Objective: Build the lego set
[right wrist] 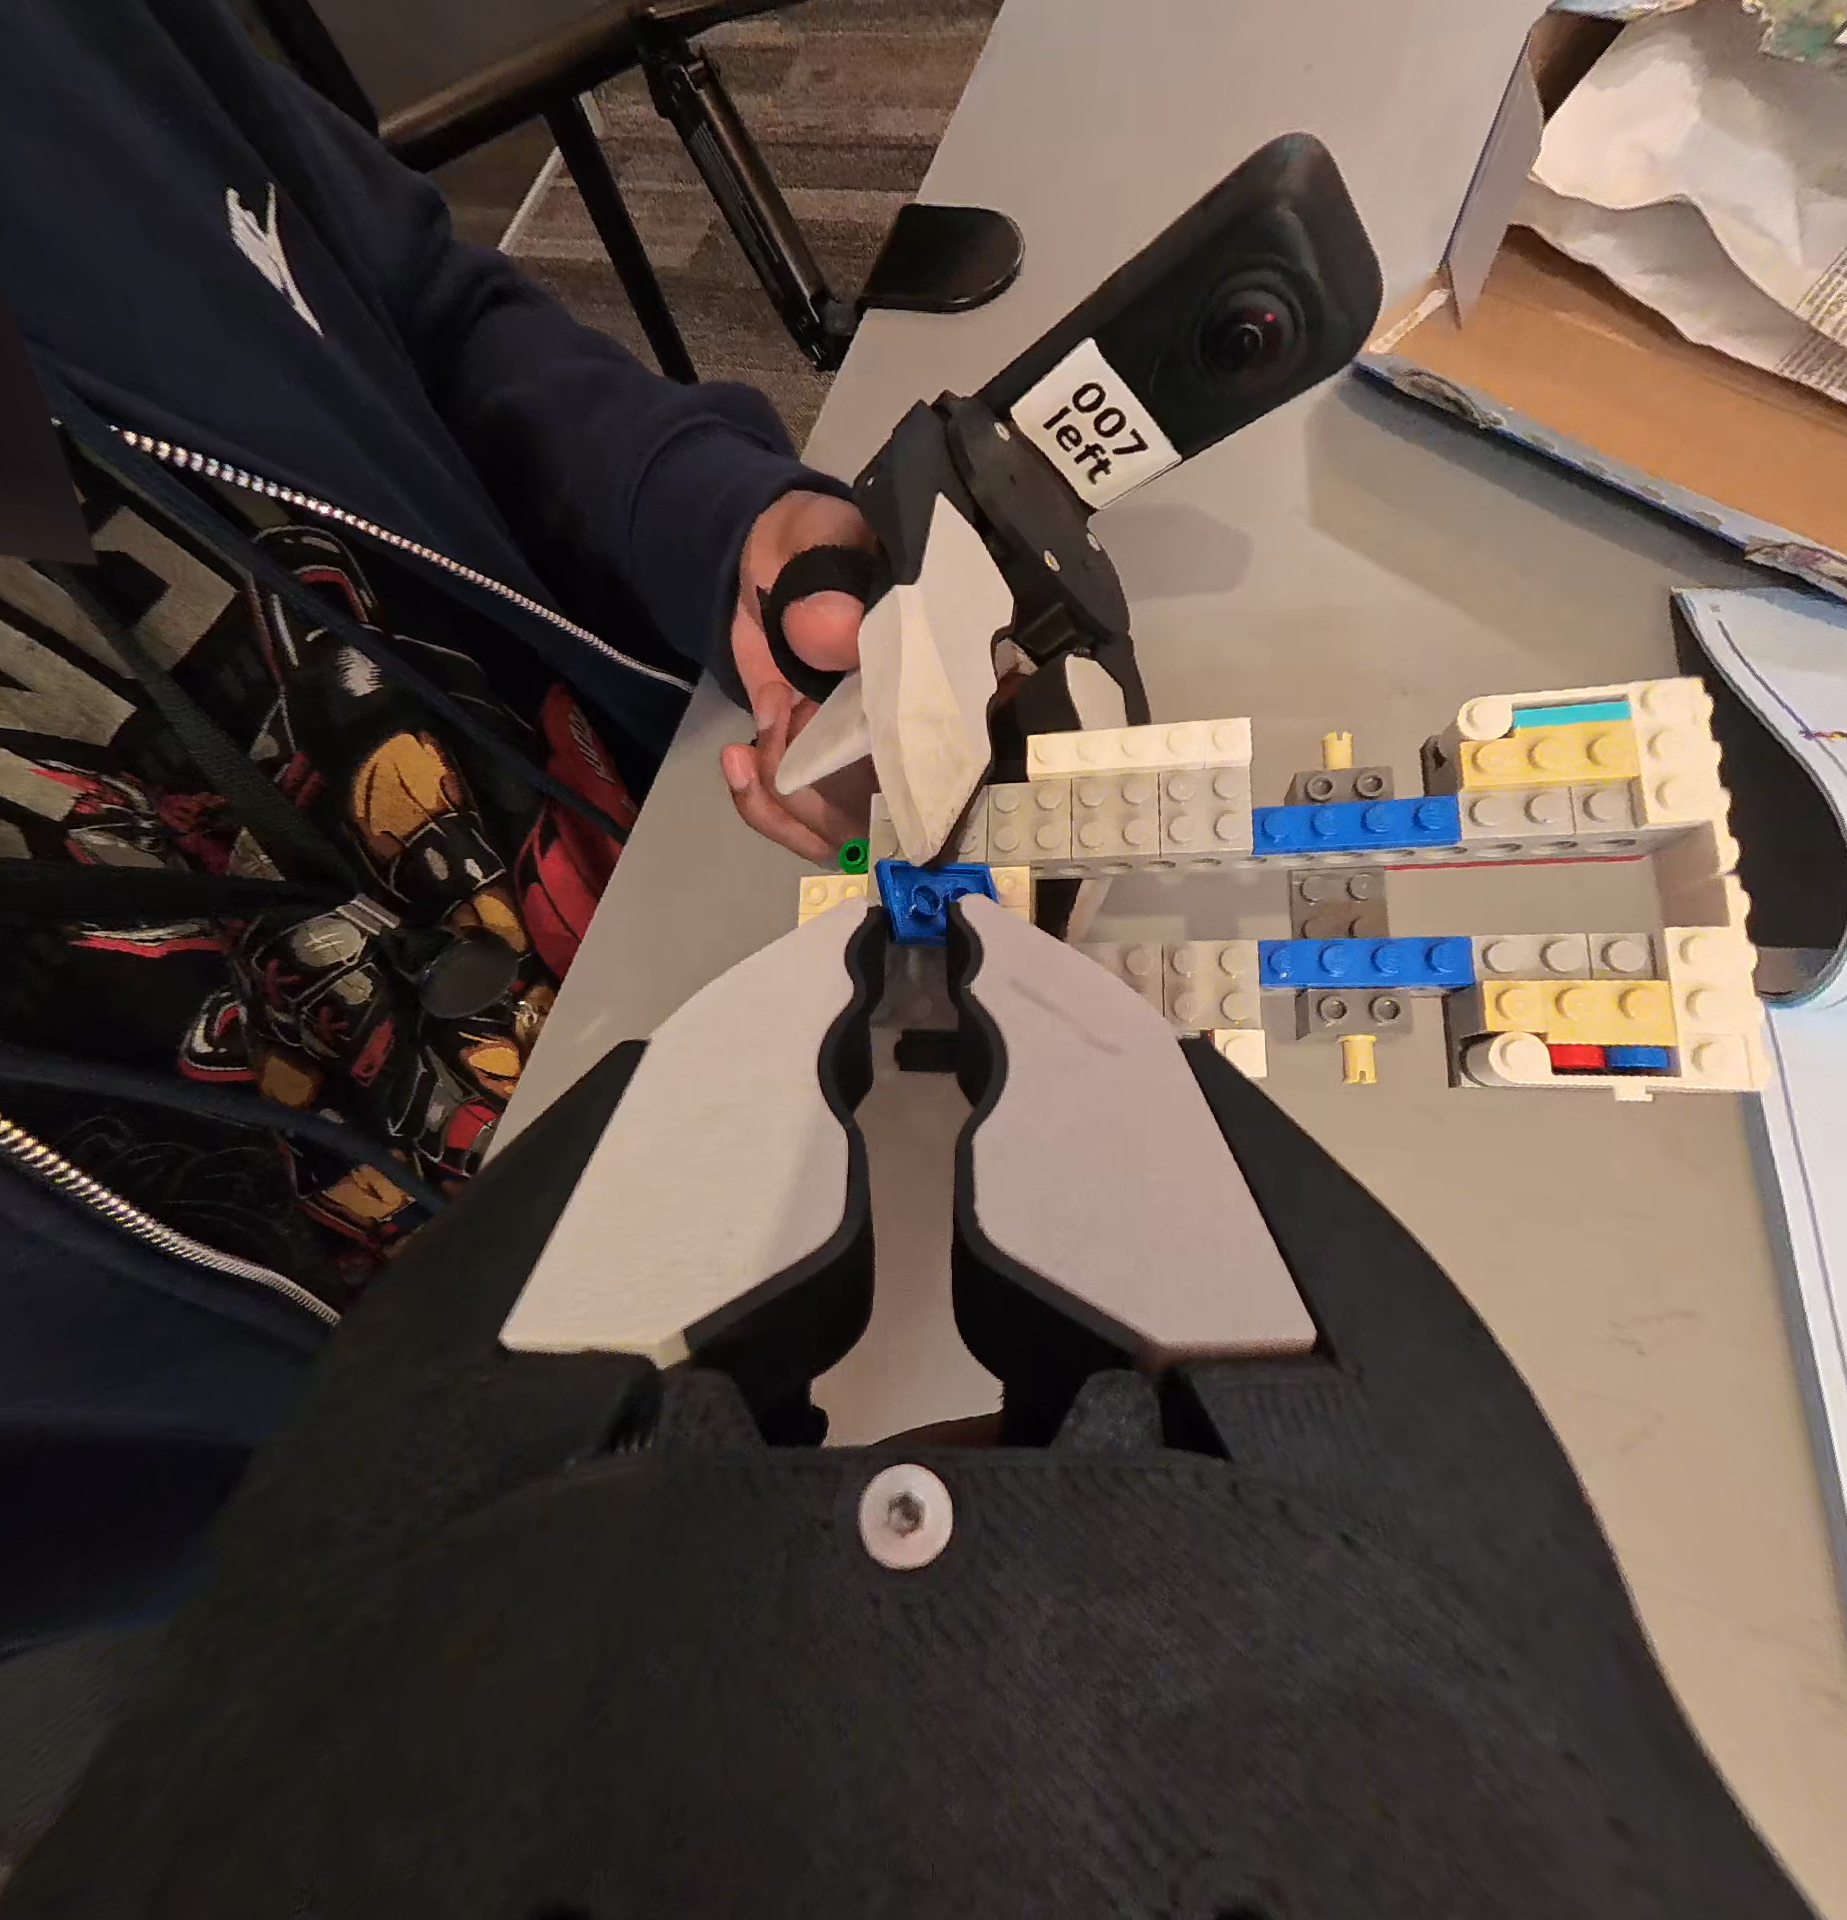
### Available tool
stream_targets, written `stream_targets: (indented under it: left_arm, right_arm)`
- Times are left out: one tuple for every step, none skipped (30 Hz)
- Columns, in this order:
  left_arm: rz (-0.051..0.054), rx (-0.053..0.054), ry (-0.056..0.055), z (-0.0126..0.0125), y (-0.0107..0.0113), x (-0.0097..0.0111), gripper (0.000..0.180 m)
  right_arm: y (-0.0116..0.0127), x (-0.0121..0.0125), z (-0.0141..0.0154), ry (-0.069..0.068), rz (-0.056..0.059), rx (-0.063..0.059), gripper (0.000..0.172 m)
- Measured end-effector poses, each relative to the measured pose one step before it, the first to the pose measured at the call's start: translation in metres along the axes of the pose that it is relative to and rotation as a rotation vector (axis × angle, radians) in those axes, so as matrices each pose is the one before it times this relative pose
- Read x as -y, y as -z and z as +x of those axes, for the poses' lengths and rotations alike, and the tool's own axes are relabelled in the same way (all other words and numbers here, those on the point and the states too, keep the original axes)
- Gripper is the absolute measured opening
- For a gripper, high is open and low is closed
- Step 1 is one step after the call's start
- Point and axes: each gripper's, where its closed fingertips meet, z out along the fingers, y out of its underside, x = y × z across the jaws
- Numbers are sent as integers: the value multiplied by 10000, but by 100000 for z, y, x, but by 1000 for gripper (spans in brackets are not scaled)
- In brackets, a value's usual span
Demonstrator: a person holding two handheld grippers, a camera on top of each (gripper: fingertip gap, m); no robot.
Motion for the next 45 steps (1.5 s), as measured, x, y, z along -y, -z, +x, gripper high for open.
stream_targets:
  left_arm:
    - [-24, -24, -131, 128, -18, -36, 33]
    - [-24, -22, -153, 129, -17, -24, 33]
    - [-20, -20, -158, 129, 2, -12, 34]
    - [-31, 4, -142, 92, -4, -25, 34]
    - [-26, 5, -114, 66, -7, -29, 34]
    - [-21, -3, -75, 51, -26, -33, 35]
    - [-24, -11, -32, 31, -24, -47, 35]
    - [-18, -24, -4, 29, -25, -26, 35]
    - [-11, -51, -9, 78, -3, -8, 35]
    - [3, -44, -22, 64, 7, -1, 35]
    - [24, -44, -25, 74, 34, 34, 35]
    - [26, -38, -15, 57, 19, 35, 35]
    - [12, -29, -7, 39, 13, 19, 35]
    - [-12, -23, -22, 48, -4, -27, 35]
    - [-37, -15, -50, 47, -31, -51, 35]
    - [-43, -8, -60, 64, -40, -69, 35]
    - [-42, 1, -68, 35, -32, -66, 35]
    - [-32, 6, -60, 36, -26, -47, 35]
    - [-11, 1, -41, 22, -3, -13, 34]
    - [3, 0, -18, 16, 14, -2, 34]
    - [0, 11, -5, -13, 8, -2, 34]
    - [-5, 9, 3, -21, 0, 3, 34]
    - [-12, 1, -8, 11, -16, -15, 34]
    - [-25, -2, -22, 17, -15, -31, 34]
    - [-37, -12, -19, 30, -32, -58, 34]
    - [-39, -81, -12, 136, -39, -60, 34]
    - [-25, -78, -22, 130, -41, -45, 34]
    - [-41, -13, -32, 55, -31, -66, 34]
    - [-43, 39, -29, -45, -17, -73, 34]
    - [-11, 22, 8, -30, 11, -21, 34]
    - [28, -21, 24, 22, 34, 38, 34]
    - [75, -20, 13, 40, 48, 111, 33]
    - [-4, -4, -3, -6, 37, 6, 33]
    - [-74, 10, 25, -32, -34, -101, 33]
    - [-60, 32, -2, -54, -68, -103, 32]
    - [-18, 30, -19, -21, -27, -43, 32]
    - [22, 6, 22, -26, -2, 38, 32]
    - [34, -20, 76, -33, 23, 58, 32]
    - [54, -16, 103, -48, 42, 84, 32]
    - [51, -1, 78, -57, 48, 84, 32]
    - [32, 6, 24, -25, 27, 39, 32]
    - [20, -16, -20, 36, 15, 25, 32]
    - [1, -20, -42, 65, -26, -6, 32]
    - [-32, 95, -30, -118, -24, -61, 31]
    - [-20, 38, 8, -57, -28, -33, 31]
  right_arm:
    - [41, 38, -115, -12, 40, 50, 11]
    - [40, 37, -104, -28, 47, 54, 11]
    - [48, 32, -95, -33, 46, 47, 11]
    - [57, 33, -57, -33, 54, 25, 11]
    - [67, 25, -38, -34, 48, 19, 10]
    - [45, -11, -34, -37, 25, 26, 10]
    - [34, -17, -37, -22, 12, 20, 10]
    - [14, -25, -33, -3, 4, 12, 10]
    - [39, 41, -50, -10, 32, 20, 10]
    - [90, 98, -58, -31, 64, 34, 8]
    - [127, 159, 37, -46, 89, -28, 7]
    - [145, 137, 70, -41, 88, -39, 6]
    - [126, 97, 62, -48, 60, -25, 5]
    - [81, 67, 48, -42, 44, -12, 5]
    - [51, 40, 13, -33, 36, 2, 4]
    - [13, 14, -32, -27, 12, 15, 4]
    - [-1, -6, -47, -14, -2, 12, 4]
    - [-3, 14, -10, -5, 8, -14, 4]
    - [-8, 15, -6, -20, 11, -6, 4]
    - [-19, -3, -23, -20, 7, 16, 4]
    - [-23, -14, 4, -17, 1, 6, 4]
    - [-29, -5, 22, -22, -2, 10, 4]
    - [-20, 14, 13, -21, -6, 27, 4]
    - [-10, 33, 48, -6, -7, 11, 4]
    - [5, 51, 176, 0, -12, -64, 4]
    - [-3, -27, 286, 3, -68, -121, 3]
    - [-35, -94, 294, -2, -96, -104, 5]
    - [-66, -112, 131, -27, -97, -2, 5]
    - [-76, -90, 28, -21, -74, 32, 6]
    - [-94, -69, 62, 38, -61, -46, 6]
    - [-91, -86, 65, 87, -68, -90, 7]
    - [-109, -128, -73, 116, -91, -17, 7]
    - [-125, -148, -81, 124, -99, -25, 7]
    - [-106, -120, -11, 156, -79, -70, 7]
    - [-44, -56, -26, 158, -40, -41, 8]
    - [-2, -41, 16, 104, -32, -41, 8]
    - [-1, -7, 70, 44, -21, -58, 8]
    - [-12, 20, 76, 6, -3, -66, 8]
    - [-34, 20, 119, 18, -6, -110, 8]
    - [-47, 8, 105, -1, -21, -110, 8]
    - [-42, -18, 97, -68, -47, -86, 9]
    - [-50, -34, 136, -118, -75, -97, 9]
    - [-76, -143, 234, -167, -133, -144, 11]
    - [-76, -93, 196, -236, -117, -107, 10]
    - [-102, -64, 84, -298, -111, -30, 10]
